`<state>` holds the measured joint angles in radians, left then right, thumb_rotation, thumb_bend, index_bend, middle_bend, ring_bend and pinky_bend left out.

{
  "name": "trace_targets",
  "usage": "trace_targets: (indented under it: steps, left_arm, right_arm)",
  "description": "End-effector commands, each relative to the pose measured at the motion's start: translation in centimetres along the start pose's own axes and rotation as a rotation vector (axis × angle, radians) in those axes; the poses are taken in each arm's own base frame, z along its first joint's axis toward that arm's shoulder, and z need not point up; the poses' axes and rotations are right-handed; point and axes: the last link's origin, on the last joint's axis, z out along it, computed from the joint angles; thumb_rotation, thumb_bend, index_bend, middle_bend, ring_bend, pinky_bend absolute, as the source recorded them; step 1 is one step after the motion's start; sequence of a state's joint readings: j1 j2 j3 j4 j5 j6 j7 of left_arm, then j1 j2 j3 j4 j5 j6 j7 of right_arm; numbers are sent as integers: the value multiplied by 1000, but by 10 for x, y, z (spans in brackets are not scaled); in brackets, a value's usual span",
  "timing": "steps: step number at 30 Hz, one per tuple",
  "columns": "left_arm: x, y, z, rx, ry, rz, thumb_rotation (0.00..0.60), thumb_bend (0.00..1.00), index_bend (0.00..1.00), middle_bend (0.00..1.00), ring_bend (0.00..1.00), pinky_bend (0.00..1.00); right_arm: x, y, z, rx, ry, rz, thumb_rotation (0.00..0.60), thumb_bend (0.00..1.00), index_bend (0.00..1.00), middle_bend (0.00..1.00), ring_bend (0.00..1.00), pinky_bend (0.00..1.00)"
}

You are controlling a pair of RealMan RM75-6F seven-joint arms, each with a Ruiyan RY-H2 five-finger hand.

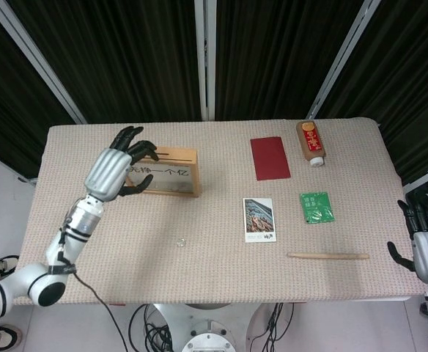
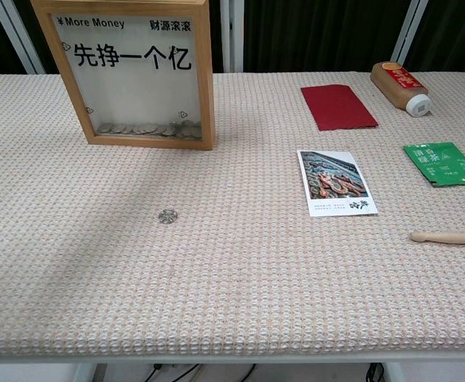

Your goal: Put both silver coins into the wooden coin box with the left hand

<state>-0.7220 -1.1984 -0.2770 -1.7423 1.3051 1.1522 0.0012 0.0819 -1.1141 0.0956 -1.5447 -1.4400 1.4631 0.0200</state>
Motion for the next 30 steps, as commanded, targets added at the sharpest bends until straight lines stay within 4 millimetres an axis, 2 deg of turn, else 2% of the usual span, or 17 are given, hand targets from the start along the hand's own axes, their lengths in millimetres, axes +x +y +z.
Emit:
trace_targets:
  steps: [1, 4, 8, 10, 12, 14, 17, 24, 30]
  left_arm:
    - [1, -8, -59, 33, 3, 35, 600, 357, 410, 270, 57, 77]
    - [-12, -16, -96, 73, -19, 55, 600, 356, 432, 305, 100, 103]
    - [-38, -25, -130, 98, -71, 81, 600, 355, 431, 307, 102, 104]
    - [-56, -29, -140, 105, -99, 85, 600, 354, 401, 307, 102, 104]
    - [-73, -33, -146, 105, -131, 83, 600, 351, 303, 305, 102, 105]
    - [-87, -33, -148, 95, -148, 75, 600, 340, 254, 305, 102, 105]
    - [-108, -30, -146, 59, -163, 67, 600, 325, 242, 302, 102, 105]
    - [-147, -16, -125, -48, -171, 97, 600, 314, 329, 282, 102, 104]
    - [-172, -9, -111, -95, -204, 137, 600, 315, 334, 263, 102, 101]
  right_arm:
    - [0, 0, 0, 1, 3, 4, 600, 271, 0, 0, 0, 0]
    - [-1, -1, 0, 7, -5, 3, 600, 272, 0, 0, 0, 0]
    - [-4, -4, 0, 18, -12, 3, 600, 270, 0, 0, 0, 0]
    - [-5, -7, 0, 27, -15, 1, 600, 270, 0, 0, 0, 0]
    - [-5, -9, 0, 33, -15, 3, 600, 272, 0, 0, 0, 0]
    - [-6, -9, -1, 33, -16, 3, 600, 273, 0, 0, 0, 0]
    - [-5, -7, -2, 21, -12, 0, 600, 273, 0, 0, 0, 0]
    - [-3, -5, -3, 9, -8, 5, 600, 271, 0, 0, 0, 0]
    - [-2, -7, -3, 16, -7, 8, 600, 272, 0, 0, 0, 0]
